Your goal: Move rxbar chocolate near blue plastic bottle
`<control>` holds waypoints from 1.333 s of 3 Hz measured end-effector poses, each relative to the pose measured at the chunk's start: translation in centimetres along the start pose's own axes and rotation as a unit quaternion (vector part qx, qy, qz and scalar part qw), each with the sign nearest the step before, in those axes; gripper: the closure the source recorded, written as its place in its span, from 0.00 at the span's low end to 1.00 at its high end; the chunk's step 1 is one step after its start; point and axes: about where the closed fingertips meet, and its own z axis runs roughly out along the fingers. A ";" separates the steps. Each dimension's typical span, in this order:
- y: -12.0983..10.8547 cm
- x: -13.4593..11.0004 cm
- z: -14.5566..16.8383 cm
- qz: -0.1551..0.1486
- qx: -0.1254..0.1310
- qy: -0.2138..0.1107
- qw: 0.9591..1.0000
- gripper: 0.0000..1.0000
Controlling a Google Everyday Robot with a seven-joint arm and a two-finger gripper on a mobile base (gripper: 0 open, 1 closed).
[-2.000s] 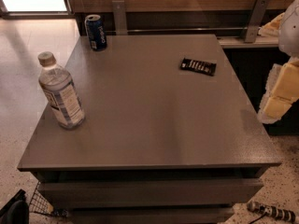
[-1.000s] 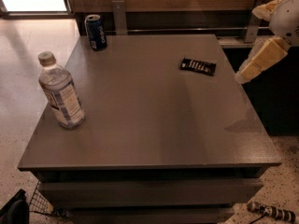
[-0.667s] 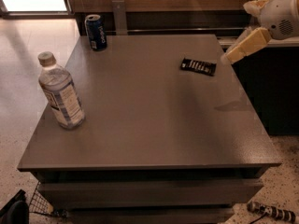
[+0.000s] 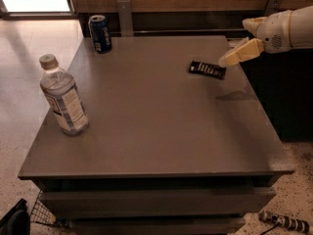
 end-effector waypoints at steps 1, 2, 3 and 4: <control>-0.2 0.3 0.3 0.004 -0.001 -0.002 1.000 0.00; -1.4 2.4 2.1 0.029 -0.006 -0.012 0.999 0.00; -2.4 4.8 3.7 0.056 -0.010 -0.015 0.998 0.00; -3.0 6.4 4.7 0.076 -0.009 -0.012 0.997 0.00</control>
Offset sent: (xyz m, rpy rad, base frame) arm 0.0379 -0.0167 -0.0530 0.1042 0.0597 -0.0376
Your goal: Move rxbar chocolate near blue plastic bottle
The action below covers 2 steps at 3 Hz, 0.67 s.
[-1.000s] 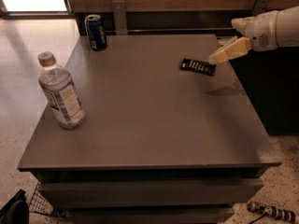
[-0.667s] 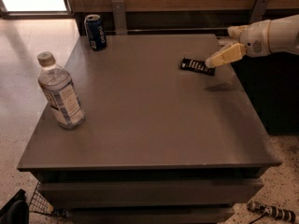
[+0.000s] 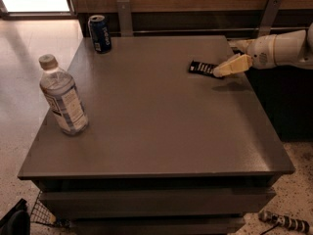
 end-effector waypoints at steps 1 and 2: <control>-0.4 1.8 1.5 0.023 -0.006 -0.004 1.000 0.00; -0.2 3.0 3.1 0.038 -0.023 -0.013 0.999 0.00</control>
Offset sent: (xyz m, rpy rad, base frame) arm 0.0148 0.0105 -0.0584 0.1170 0.0779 0.0154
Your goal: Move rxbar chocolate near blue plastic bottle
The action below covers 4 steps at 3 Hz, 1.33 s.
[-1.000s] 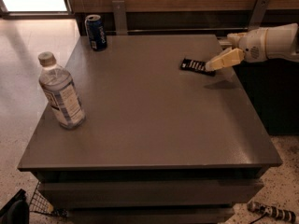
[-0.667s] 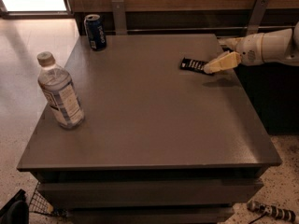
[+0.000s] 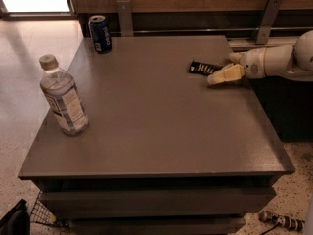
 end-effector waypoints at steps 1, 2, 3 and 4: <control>0.3 0.7 1.7 0.006 -0.024 -0.010 1.000 0.02; 0.3 0.5 1.6 0.006 -0.024 -0.010 1.000 0.25; 0.3 0.3 1.5 0.006 -0.024 -0.010 1.000 0.56; 0.3 0.1 1.4 0.006 -0.024 -0.010 1.000 0.78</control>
Offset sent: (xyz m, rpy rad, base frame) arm 0.0122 0.0312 -0.0231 0.0658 -0.0224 0.1181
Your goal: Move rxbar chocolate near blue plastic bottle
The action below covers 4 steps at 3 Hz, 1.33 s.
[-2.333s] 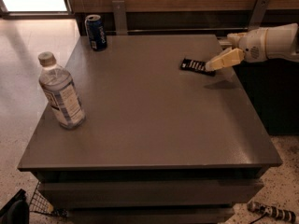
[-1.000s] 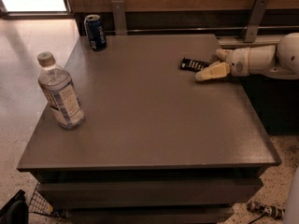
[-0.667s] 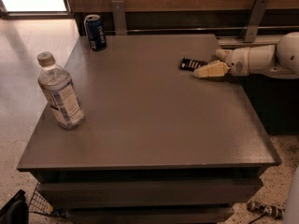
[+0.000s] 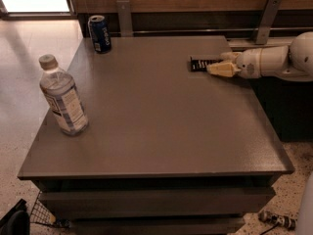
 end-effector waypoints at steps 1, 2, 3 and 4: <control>0.0 -0.1 0.0 0.000 0.000 0.000 1.000 1.00; 0.0 -0.1 0.0 0.000 0.000 0.000 1.000 1.00; 0.0 -0.1 0.0 0.000 0.000 0.000 1.000 1.00; 0.0 -0.1 0.0 0.000 0.000 0.000 1.000 1.00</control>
Offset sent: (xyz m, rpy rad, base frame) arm 0.0000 0.0001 0.0000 0.0001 0.0001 0.0002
